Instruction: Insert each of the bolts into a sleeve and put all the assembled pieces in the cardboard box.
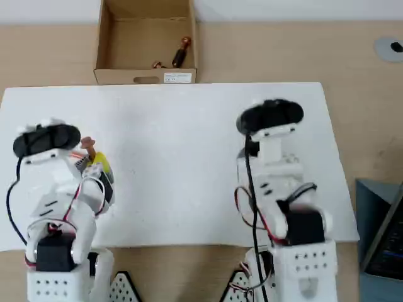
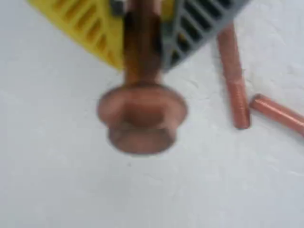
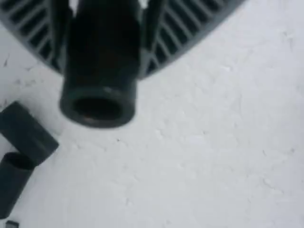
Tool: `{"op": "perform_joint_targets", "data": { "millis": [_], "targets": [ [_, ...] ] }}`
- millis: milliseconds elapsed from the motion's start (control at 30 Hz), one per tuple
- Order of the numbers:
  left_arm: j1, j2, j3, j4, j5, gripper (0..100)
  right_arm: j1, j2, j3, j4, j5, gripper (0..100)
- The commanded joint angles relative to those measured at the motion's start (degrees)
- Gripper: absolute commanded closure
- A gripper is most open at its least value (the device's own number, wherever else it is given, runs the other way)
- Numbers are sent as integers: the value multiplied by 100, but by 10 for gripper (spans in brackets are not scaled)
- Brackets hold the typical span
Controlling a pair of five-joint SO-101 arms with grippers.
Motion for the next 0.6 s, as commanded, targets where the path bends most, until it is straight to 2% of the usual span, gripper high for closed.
{"op": "perform_joint_targets", "data": {
  "millis": [0, 133, 300, 500, 567],
  "targets": [
    [352, -681, 281, -123, 79, 999, -198, -673, 312, -141, -18, 989],
    [826, -1393, 615, -123, 149, 999, -514, -1349, 787, -237, -18, 989],
    [967, -1305, 448, -132, 1143, 999, -822, -2202, 1367, -624, -18, 989],
    [1002, -1305, 176, -132, 1679, 998, -1552, -3345, 2009, -738, -18, 989],
    [1222, -1305, 62, -132, 1978, 998, -1903, -3714, 2211, -730, -18, 989]
  ]
}}
